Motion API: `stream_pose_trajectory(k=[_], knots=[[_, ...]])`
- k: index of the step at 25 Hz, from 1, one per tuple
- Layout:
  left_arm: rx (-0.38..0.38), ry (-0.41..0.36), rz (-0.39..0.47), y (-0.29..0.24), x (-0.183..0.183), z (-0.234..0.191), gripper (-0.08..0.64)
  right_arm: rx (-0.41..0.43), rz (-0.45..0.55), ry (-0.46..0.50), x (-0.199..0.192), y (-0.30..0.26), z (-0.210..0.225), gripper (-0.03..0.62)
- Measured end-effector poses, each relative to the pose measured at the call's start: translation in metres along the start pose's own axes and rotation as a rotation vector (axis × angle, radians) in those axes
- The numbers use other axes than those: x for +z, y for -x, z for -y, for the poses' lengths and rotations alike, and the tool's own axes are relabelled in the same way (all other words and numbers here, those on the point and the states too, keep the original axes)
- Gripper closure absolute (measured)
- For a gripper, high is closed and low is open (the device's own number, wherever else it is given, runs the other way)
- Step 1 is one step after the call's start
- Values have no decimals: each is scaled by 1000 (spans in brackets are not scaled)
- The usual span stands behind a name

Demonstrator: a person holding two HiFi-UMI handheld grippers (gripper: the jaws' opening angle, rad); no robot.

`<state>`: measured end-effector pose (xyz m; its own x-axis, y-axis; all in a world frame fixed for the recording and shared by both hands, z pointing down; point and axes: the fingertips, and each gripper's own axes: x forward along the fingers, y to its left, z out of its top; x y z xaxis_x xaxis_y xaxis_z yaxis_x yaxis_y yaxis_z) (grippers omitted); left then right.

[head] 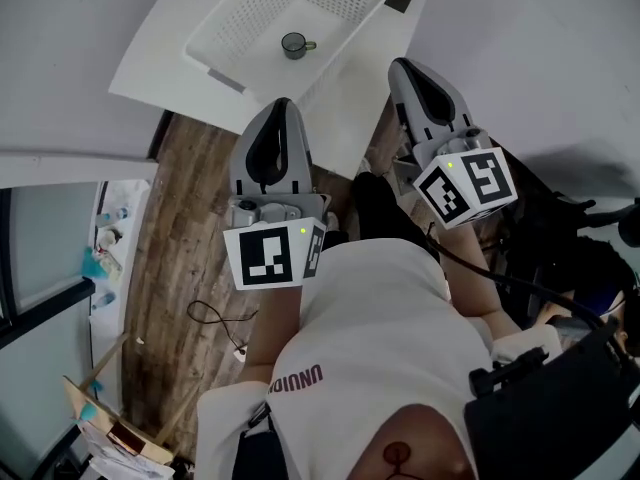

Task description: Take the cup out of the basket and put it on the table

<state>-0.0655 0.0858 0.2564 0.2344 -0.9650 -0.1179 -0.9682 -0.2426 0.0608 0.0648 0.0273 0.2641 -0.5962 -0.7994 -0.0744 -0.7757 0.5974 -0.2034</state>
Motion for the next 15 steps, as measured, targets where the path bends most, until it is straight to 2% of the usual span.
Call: stream_pose_trajectory(k=[4,11,15], knots=[[72,-5,-23,-21,-6,-9,548,116,-7,-38,10,-37,17,574],[230,-24,-35,-60,-7,-39,548,340,-80,38,19,-122,32,574],[318,-34,-38,-72,-5,-45,548,488,-149,135,17,-164,30,574]])
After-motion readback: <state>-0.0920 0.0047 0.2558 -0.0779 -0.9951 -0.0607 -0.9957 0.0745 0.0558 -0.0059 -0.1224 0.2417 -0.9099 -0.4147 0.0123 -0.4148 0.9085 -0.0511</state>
